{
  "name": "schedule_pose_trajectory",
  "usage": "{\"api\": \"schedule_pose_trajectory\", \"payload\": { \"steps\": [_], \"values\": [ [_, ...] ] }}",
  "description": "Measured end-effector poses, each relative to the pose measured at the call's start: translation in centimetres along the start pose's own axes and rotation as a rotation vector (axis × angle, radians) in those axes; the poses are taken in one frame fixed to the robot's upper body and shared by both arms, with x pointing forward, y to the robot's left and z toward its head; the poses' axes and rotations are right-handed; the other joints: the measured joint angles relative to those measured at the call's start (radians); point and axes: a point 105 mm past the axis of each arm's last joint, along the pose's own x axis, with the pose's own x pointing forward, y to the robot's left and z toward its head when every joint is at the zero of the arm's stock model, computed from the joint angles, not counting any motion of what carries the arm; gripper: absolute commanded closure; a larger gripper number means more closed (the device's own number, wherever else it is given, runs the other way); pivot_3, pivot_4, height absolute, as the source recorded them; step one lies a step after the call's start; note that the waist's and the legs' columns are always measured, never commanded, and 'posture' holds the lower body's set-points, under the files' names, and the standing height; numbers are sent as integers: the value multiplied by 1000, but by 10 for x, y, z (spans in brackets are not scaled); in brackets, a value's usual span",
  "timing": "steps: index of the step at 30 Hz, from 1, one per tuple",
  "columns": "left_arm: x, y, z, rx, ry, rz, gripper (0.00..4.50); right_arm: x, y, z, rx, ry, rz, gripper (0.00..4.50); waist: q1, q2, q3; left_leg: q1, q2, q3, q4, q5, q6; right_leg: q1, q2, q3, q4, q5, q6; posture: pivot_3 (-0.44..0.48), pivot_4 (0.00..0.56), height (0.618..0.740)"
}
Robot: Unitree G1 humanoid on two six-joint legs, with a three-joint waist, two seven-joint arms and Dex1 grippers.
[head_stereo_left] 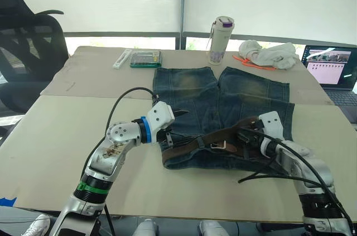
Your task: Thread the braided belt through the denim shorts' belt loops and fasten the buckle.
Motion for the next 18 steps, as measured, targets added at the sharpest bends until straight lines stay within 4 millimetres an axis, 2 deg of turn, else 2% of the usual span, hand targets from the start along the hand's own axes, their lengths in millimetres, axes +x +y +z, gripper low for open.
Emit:
{"api": "schedule_pose_trajectory", "payload": {
  "steps": [4,11,15,18],
  "values": [
    [-2,1,2,10,0,8,20,1,-8,9,137,-43,-21,0,3,0,0,-1,0,0,0,0,0,0,0,0,0,0,0,0,150,737],
    [-2,2,3,8,-4,15,20,-4,-10,47,362,-189,47,0,3,0,0,-1,0,0,0,0,0,0,0,0,0,0,0,0,150,737],
    [-2,2,3,4,-10,15,20,0,2,42,353,-134,86,0,3,0,0,-1,0,0,0,0,0,0,0,0,0,0,0,0,150,737],
    [-2,2,4,2,-12,16,20,6,12,26,303,-52,89,0,3,0,0,-1,0,0,0,0,0,0,0,0,0,0,0,0,150,737]
  ]
}}
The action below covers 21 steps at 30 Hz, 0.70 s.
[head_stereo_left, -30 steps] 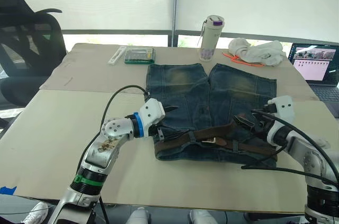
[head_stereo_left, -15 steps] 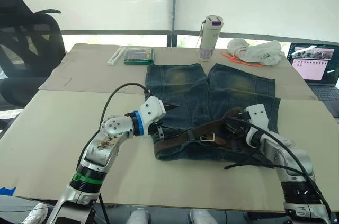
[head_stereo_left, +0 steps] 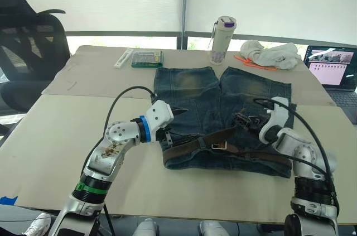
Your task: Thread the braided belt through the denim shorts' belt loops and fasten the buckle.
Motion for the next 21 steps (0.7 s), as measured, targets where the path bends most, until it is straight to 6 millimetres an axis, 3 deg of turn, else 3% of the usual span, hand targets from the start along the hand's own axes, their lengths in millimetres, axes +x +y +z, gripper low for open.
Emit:
{"api": "schedule_pose_trajectory", "payload": {
  "steps": [5,6,9,17,18,21],
  "values": [
    [0,0,0,0,0,0,20,5,0,-8,-93,53,-28,0,-1,0,0,0,0,0,0,0,0,0,0,0,0,0,0,0,150,737],
    [0,0,0,0,0,1,0,6,-1,-8,-112,58,-37,513,-1,0,0,0,0,0,0,0,0,0,0,0,0,0,0,0,150,737],
    [0,0,0,0,0,2,0,8,-1,-11,-132,71,-46,1389,-1,0,0,0,0,0,0,0,0,0,0,0,0,0,0,0,150,737],
    [0,1,0,-1,0,10,0,9,8,-2,-95,2,-31,4273,1,0,0,0,0,0,0,0,0,0,0,0,0,0,0,0,150,737],
    [0,1,0,-1,0,11,0,8,10,1,-91,-15,-23,4482,1,0,0,0,0,0,0,0,0,0,0,0,0,0,0,0,150,737],
    [1,4,-1,-10,-5,35,0,4,23,16,-80,-96,5,4482,1,0,0,0,0,0,0,0,0,0,0,0,1,0,0,0,150,737]
  ]
}}
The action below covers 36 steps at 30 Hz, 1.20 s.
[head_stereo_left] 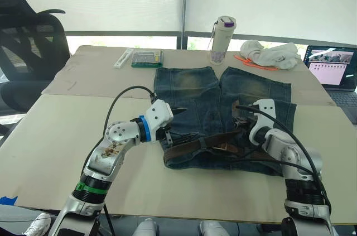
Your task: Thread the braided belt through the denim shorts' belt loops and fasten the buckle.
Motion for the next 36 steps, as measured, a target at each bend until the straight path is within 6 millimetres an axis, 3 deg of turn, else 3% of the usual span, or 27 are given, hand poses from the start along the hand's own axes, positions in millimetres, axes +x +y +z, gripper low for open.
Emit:
{"api": "schedule_pose_trajectory", "payload": {
  "steps": [3,5,11,16,24,32,36],
  "values": [
    [8,6,2,-46,-40,67,0,-8,17,19,-62,-89,47,4482,0,0,0,0,0,0,0,0,0,0,0,0,0,0,0,0,150,737],
    [14,14,6,-115,-93,141,0,-13,30,25,-200,-125,86,4482,2,0,0,-1,0,-1,1,0,0,0,0,-1,0,0,0,0,150,737],
    [24,30,22,-388,-244,273,0,-14,57,15,-622,-166,103,4482,-2,0,0,0,0,0,1,0,0,0,0,0,1,0,0,0,150,737],
    [34,29,36,-551,-310,274,0,-9,55,16,-1005,-239,-60,4482,0,0,0,0,-1,0,1,0,0,0,0,0,1,0,0,0,150,737],
    [42,25,36,-704,-315,293,0,-13,77,33,-1294,-465,-169,4482,2,0,0,0,-1,0,1,0,-1,0,0,0,1,0,0,0,150,737],
    [49,23,43,-665,-325,278,0,-19,91,37,-1411,-618,-178,4482,3,-1,0,0,-1,0,1,0,-1,0,-1,0,0,0,0,0,150,737],
    [52,22,52,-650,-356,267,1183,-21,95,33,-1425,-636,-162,4500,2,-1,0,0,-1,0,1,0,-1,0,-1,0,0,0,0,0,150,737]
  ]
}}
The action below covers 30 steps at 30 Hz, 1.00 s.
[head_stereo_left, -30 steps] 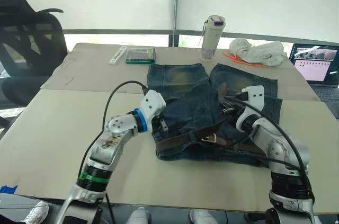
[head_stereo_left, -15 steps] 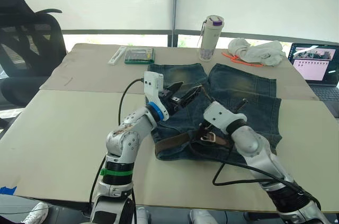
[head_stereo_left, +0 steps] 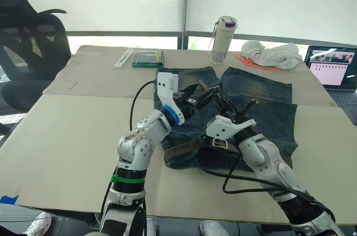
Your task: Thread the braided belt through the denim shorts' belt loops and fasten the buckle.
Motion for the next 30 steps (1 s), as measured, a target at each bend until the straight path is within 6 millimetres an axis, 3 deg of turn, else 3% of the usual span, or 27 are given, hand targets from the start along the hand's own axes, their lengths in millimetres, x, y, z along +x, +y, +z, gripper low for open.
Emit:
{"api": "schedule_pose_trajectory", "payload": {
  "steps": [10,13,20,26,30],
  "values": [
    [2,-1,2,4,-23,-3,4474,1,-3,4,-13,-25,-24,4500,1,0,0,0,0,0,0,0,0,0,0,0,0,0,0,0,150,737],
    [1,0,2,5,-25,-4,4474,0,-3,4,29,-44,-24,4500,1,0,0,0,0,0,0,0,0,0,0,0,0,0,0,0,150,737],
    [-4,14,-3,20,12,8,4500,-10,9,21,514,-145,149,2043,-1,0,0,1,0,0,0,0,0,2,0,0,0,0,0,0,150,737],
    [-14,18,10,81,22,-110,4500,-25,-16,-4,895,-49,293,13,1,0,0,1,0,-1,0,0,0,2,0,-1,0,0,0,0,150,737],
    [-21,13,10,85,47,-210,4500,-34,-26,-7,1188,-6,387,13,-1,0,0,1,0,-1,0,0,0,2,0,-1,0,0,0,0,150,737]
  ]
}}
